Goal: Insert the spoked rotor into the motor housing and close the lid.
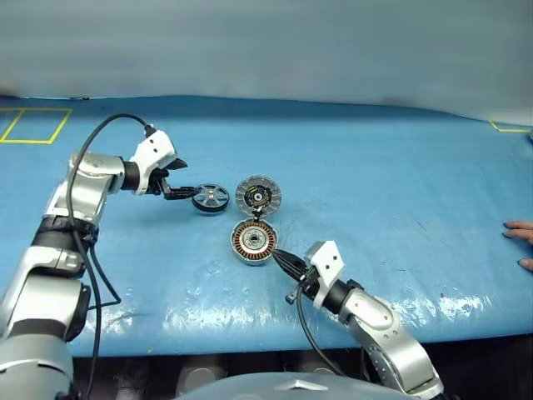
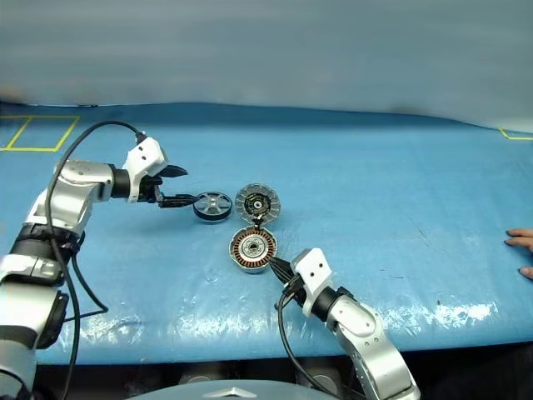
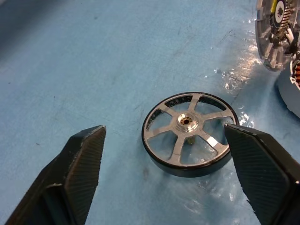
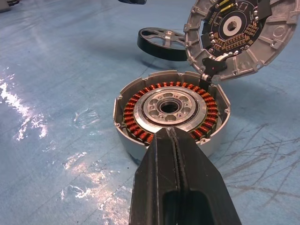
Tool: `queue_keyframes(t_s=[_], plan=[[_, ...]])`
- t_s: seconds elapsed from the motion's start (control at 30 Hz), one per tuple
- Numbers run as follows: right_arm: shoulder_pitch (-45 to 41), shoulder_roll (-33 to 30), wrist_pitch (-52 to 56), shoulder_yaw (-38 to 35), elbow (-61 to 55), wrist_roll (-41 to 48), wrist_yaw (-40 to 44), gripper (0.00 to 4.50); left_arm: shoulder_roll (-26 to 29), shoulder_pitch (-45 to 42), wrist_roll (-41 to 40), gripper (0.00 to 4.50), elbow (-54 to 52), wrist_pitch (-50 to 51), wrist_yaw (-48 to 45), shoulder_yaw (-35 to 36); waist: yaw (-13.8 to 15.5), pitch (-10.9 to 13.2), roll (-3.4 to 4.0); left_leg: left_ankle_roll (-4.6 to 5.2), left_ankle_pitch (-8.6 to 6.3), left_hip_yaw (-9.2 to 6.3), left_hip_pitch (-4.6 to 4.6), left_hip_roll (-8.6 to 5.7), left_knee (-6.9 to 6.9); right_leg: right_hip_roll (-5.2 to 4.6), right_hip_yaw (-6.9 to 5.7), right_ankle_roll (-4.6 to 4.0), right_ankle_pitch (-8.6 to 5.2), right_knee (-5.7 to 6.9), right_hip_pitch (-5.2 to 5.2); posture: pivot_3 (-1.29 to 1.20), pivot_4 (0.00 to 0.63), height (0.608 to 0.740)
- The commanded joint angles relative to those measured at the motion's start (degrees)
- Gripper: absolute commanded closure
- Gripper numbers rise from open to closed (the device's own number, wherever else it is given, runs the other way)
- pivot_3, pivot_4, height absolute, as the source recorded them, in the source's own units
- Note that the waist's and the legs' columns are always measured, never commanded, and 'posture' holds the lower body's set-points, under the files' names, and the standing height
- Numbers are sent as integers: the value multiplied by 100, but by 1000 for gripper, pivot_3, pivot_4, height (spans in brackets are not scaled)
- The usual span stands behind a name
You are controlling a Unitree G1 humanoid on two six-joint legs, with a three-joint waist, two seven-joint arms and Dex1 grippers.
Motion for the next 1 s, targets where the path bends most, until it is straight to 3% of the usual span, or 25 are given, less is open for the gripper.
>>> queue_keyframes(t_s=[0.03, 0.07, 0.6, 1.0], plan=[[60, 61, -175, -59, -48, -16, -73, 4500, -120, -508, 317, 1621, 656, -467, -323, -140, -6, 4, -6, 3, -2, 0, -1, 0, 7, 0, 1, 1, 0, 2, 1, 0, 150, 740], [75, 69, -182, -65, -45, -22, -87, 4500, -180, -638, 424, 1926, 862, -600, -397, -210, -5, 7, -9, 4, -3, 0, -2, 0, 12, 0, 0, 1, 1, 4, 1, 0, 150, 740], [162, 188, -173, -32, 1, -80, -217, 4500, -1030, -1700, 1382, 1926, 2721, -1622, -1037, -638, 2, 13, -20, 19, -11, -10, -45, -1, 42, -2, -4, 13, 8, 4, -20, 0, 150, 740], [281, 252, -155, -33, -57, -96, -317, 4500, -1141, -1981, 1949, 1926, 3259, -1766, -957, -756, -1, 14, -21, 30, -17, -14, -58, 0, 64, -3, -7, 21, 13, 5, -22, 0, 150, 740]])
